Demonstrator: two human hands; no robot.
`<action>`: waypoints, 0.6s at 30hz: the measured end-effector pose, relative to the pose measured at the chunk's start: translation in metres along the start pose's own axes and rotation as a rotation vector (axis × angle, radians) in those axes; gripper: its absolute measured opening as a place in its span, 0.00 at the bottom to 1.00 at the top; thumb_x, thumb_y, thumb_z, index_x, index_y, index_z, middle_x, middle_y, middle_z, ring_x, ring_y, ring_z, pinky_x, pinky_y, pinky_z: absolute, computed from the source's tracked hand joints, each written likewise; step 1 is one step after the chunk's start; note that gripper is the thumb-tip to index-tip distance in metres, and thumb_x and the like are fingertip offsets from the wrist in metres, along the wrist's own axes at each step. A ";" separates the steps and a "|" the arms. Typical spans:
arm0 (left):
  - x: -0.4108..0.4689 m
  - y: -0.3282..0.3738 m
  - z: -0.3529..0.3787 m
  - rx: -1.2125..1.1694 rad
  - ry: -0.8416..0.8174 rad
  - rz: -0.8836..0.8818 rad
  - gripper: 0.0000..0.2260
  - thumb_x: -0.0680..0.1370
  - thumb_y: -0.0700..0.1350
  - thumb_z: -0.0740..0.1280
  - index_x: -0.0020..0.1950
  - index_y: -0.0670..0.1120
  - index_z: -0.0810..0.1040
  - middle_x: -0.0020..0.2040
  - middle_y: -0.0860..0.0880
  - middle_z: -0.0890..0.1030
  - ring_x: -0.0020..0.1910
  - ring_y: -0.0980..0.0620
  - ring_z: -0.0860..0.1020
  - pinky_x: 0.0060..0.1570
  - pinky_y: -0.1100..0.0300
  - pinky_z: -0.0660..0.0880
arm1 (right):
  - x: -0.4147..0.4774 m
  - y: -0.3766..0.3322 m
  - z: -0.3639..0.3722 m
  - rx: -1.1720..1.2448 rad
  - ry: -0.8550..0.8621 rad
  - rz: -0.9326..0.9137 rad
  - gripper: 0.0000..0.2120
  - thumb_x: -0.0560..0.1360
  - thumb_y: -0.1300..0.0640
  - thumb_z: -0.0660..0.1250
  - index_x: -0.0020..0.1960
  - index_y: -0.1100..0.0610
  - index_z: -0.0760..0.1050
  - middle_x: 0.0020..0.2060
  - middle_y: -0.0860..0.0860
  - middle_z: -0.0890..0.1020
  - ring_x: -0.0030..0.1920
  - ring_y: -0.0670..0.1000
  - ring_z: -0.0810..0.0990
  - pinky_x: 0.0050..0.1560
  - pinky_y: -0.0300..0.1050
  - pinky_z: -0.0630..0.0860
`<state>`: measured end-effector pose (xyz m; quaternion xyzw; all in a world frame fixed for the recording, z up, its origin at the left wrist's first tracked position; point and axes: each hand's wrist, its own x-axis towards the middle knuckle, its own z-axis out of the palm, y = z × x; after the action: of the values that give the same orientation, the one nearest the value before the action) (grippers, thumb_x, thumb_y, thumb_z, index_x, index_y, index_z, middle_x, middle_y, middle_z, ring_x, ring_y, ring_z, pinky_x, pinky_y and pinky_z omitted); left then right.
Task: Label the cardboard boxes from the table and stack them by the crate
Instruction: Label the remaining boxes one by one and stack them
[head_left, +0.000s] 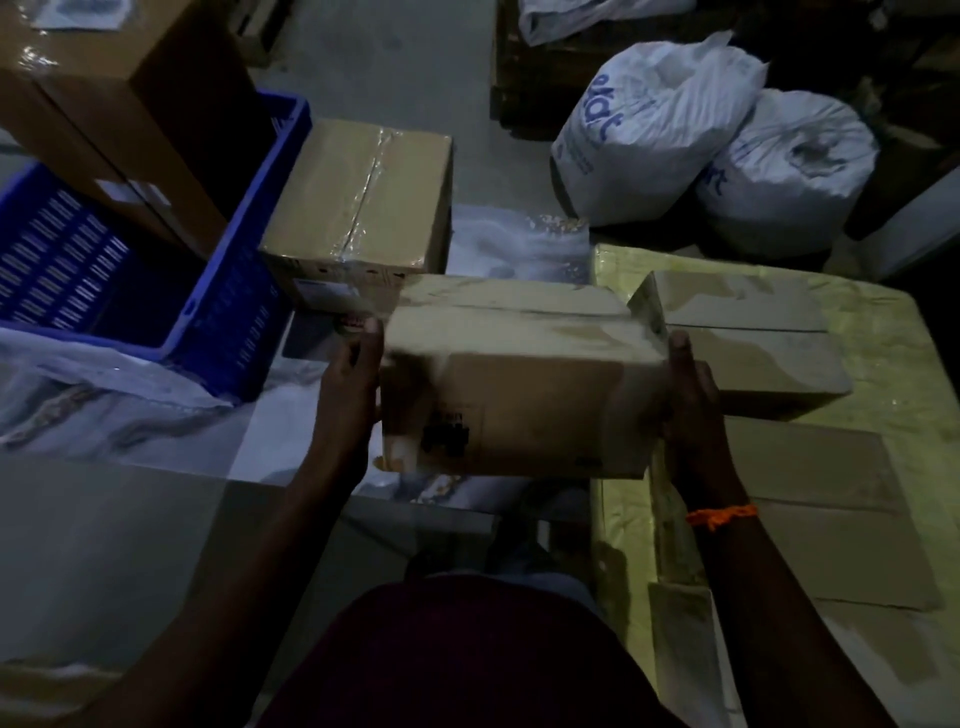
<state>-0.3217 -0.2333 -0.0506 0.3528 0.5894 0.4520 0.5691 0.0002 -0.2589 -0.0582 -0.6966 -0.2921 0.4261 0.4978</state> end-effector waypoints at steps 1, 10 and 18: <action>0.001 -0.005 -0.001 0.046 0.002 0.001 0.18 0.79 0.68 0.63 0.61 0.60 0.79 0.57 0.58 0.84 0.58 0.57 0.81 0.57 0.50 0.79 | -0.002 0.006 0.000 -0.012 -0.016 0.022 0.40 0.62 0.20 0.70 0.60 0.50 0.78 0.53 0.55 0.83 0.55 0.54 0.83 0.51 0.54 0.80; -0.012 -0.061 -0.040 0.147 -0.003 -0.056 0.18 0.72 0.51 0.74 0.61 0.52 0.81 0.58 0.49 0.84 0.57 0.47 0.83 0.51 0.45 0.83 | -0.033 0.076 -0.005 -0.053 -0.060 0.098 0.17 0.79 0.60 0.72 0.66 0.54 0.77 0.56 0.52 0.83 0.46 0.40 0.86 0.39 0.37 0.81; -0.021 -0.090 -0.046 0.271 0.080 -0.071 0.11 0.81 0.46 0.70 0.61 0.44 0.79 0.57 0.49 0.81 0.52 0.48 0.81 0.32 0.66 0.74 | -0.045 0.092 0.008 -0.154 0.097 0.163 0.23 0.71 0.39 0.77 0.58 0.53 0.80 0.54 0.52 0.84 0.56 0.54 0.83 0.52 0.54 0.83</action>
<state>-0.3566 -0.2896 -0.1296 0.3868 0.6794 0.3616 0.5080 -0.0295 -0.3230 -0.1321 -0.7740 -0.2420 0.4072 0.4202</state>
